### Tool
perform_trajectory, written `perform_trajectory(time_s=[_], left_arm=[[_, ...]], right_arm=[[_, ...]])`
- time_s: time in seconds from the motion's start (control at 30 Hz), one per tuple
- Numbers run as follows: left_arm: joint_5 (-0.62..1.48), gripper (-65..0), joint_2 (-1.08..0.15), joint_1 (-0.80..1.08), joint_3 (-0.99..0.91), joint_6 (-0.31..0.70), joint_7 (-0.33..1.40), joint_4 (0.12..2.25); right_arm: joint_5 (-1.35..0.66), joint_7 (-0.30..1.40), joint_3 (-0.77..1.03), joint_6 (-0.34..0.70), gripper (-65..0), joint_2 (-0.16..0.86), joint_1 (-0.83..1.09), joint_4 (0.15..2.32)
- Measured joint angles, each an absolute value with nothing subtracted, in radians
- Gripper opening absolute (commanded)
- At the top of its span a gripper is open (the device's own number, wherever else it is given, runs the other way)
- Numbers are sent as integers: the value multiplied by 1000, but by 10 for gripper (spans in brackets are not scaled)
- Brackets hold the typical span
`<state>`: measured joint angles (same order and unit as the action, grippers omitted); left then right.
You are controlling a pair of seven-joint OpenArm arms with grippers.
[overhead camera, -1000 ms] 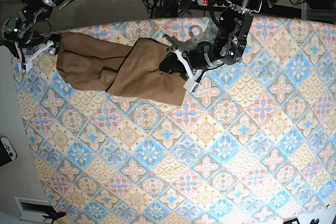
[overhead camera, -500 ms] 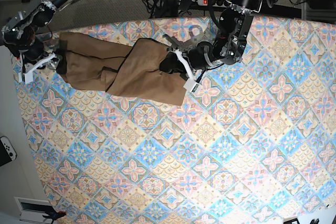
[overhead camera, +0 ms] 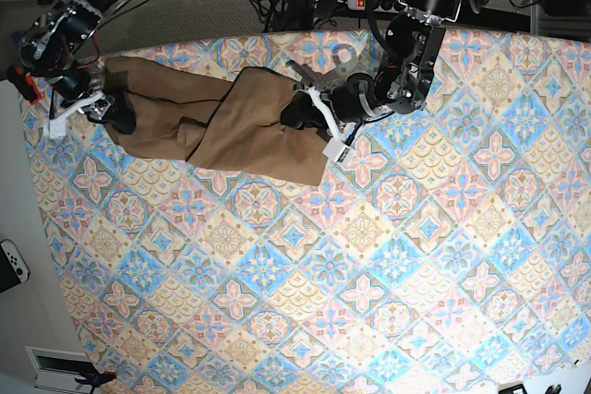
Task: Layout the t-shirt on the table in an organized manner, then fold the t-shirt properly
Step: 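Lay the end down and regrasp the strip end with the right gripper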
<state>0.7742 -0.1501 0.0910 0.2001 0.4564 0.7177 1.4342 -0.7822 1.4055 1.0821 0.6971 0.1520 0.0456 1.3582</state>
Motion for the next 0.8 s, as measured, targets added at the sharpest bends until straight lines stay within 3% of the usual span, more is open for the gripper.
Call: perform_trajectory(time_s=[0.37,0.8], left_arm=[[774,-587,-150,89,200,456,719,1434],[774,-587,-150,89,200,456,719,1434]], right_arm=[[-808,1367,1082,704,-83,197,162,1369],[-791,1355,892,704,-83,209,159,1405]])
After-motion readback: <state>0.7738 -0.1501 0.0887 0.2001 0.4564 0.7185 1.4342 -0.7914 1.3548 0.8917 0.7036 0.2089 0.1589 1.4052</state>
